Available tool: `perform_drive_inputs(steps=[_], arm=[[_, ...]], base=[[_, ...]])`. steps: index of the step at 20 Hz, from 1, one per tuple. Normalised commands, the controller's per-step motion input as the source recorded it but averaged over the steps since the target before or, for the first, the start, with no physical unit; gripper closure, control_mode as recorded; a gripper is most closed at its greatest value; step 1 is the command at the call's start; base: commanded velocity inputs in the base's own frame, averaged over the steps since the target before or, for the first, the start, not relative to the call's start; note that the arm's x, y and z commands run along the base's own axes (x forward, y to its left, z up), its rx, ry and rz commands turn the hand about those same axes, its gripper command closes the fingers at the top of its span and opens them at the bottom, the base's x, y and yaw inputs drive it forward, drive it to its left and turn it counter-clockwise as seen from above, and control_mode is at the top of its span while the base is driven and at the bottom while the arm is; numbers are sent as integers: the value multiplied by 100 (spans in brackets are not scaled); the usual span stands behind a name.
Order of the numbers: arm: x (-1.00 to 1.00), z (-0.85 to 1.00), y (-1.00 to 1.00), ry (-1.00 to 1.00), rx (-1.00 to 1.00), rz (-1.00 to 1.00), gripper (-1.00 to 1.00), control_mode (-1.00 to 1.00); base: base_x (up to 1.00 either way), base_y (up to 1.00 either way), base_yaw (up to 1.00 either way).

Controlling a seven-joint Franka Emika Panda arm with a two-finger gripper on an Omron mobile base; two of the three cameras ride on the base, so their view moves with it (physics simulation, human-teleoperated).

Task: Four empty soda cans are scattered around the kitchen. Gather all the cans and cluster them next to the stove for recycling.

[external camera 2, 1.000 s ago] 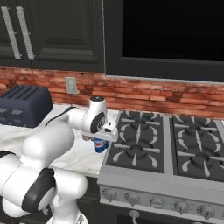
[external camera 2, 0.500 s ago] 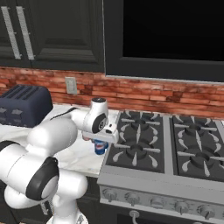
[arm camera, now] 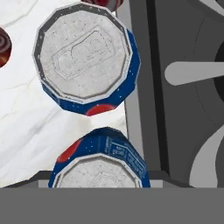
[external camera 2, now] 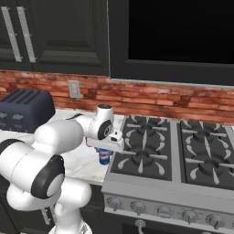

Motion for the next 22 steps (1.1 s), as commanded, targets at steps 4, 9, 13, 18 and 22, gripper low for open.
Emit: perform_drive_inputs(steps=[4,9,13,18,22], arm=[[7,-16,0,5,0,0,100,-100],[2,-4,0,1,0,0,-100,-100],[0,0,0,0,0,0,-100,-100],[0,0,0,0,0,0,-100,-100],[0,8,0,-2,0,0,-100,-100]], base=[[0,0,0],[0,0,0],[0,0,0],[0,0,0],[0,0,0]])
